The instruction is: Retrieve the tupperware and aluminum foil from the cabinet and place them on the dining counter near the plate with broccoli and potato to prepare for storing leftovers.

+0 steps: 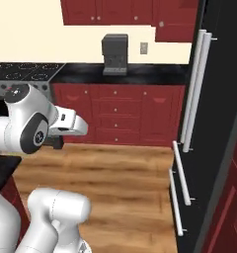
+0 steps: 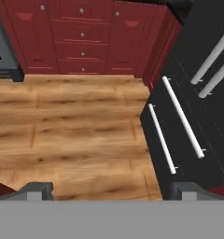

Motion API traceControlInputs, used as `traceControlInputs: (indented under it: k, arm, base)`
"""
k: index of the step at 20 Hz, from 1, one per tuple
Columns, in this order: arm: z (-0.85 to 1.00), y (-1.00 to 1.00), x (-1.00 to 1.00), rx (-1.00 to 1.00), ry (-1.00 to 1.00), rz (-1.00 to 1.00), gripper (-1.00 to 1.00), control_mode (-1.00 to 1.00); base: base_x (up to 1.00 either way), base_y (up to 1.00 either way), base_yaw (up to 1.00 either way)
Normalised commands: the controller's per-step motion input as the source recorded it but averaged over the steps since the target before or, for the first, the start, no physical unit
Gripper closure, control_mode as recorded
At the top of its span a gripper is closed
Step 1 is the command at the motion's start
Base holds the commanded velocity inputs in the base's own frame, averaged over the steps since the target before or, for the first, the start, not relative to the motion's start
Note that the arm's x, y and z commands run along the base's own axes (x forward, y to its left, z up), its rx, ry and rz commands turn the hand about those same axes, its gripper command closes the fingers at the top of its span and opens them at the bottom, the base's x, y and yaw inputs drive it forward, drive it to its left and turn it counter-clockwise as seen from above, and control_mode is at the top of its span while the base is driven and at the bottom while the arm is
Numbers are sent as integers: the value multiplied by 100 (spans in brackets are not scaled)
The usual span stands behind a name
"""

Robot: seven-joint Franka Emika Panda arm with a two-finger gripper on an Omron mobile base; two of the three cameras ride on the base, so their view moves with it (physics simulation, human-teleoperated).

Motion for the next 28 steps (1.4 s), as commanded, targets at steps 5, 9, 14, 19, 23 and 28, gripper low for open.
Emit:
traceControlInputs:
  k: [5,9,14,19,23,28]
  arm:
    - [0,0,0,0,0,0,-100,100]
    - [0,0,0,0,0,0,-100,100]
    - [0,0,0,0,0,0,-100,100]
    - [0,0,0,0,0,0,-100,100]
    - [0,0,0,0,0,0,-100,100]
    - [0,0,0,0,0,0,-100,100]
  base:
    - [100,0,-23]
    - [100,1,-30]
    - [100,9,-33]
    - [100,20,-39]
    - [100,32,-44]
    - [91,40,-52]
